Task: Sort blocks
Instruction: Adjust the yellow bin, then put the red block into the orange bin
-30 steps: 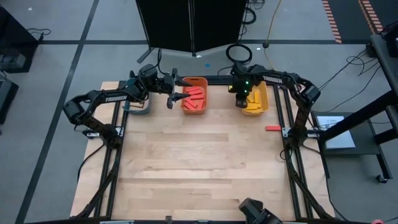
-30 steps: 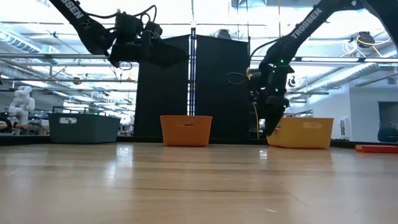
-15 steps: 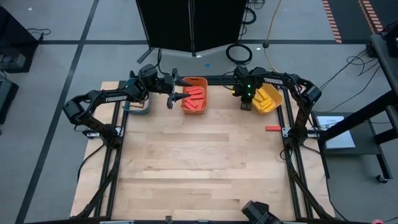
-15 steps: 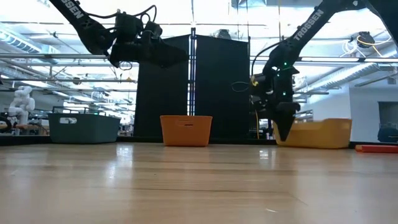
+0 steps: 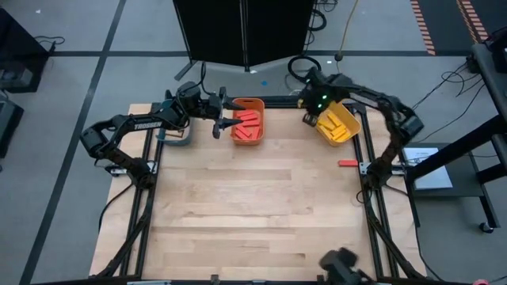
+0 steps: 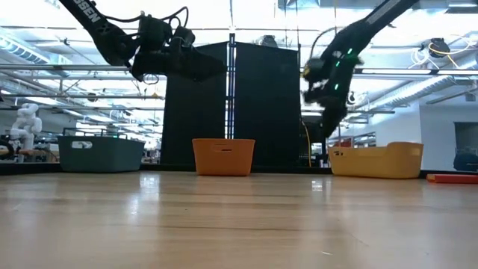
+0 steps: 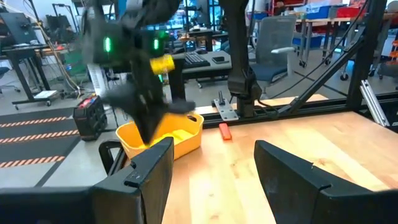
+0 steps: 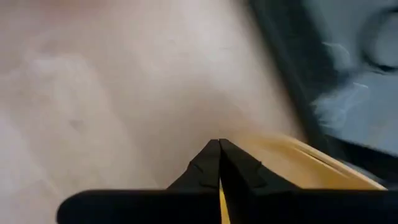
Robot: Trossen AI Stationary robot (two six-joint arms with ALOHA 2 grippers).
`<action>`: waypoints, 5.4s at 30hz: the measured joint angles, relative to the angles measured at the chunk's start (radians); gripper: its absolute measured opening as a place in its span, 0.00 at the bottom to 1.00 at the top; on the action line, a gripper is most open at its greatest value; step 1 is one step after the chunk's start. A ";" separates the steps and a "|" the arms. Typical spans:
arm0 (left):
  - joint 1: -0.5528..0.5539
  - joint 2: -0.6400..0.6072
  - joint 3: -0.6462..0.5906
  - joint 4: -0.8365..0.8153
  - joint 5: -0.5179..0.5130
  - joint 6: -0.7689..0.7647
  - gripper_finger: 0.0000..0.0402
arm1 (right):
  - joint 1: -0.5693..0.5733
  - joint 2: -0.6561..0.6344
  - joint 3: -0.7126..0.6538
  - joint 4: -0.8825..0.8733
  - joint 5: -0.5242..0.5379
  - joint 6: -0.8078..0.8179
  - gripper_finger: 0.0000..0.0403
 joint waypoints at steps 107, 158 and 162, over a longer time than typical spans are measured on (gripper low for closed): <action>-0.029 0.000 0.000 -0.008 -0.002 0.008 0.55 | 0.313 -0.151 -0.001 -0.512 0.226 0.429 0.00; -0.029 0.000 0.000 -0.010 -0.013 0.007 0.55 | 0.505 0.164 -0.457 -0.323 0.264 0.101 0.47; -0.029 0.000 0.000 -0.010 -0.013 0.007 0.55 | 0.505 0.157 -0.459 -0.328 0.263 0.101 0.41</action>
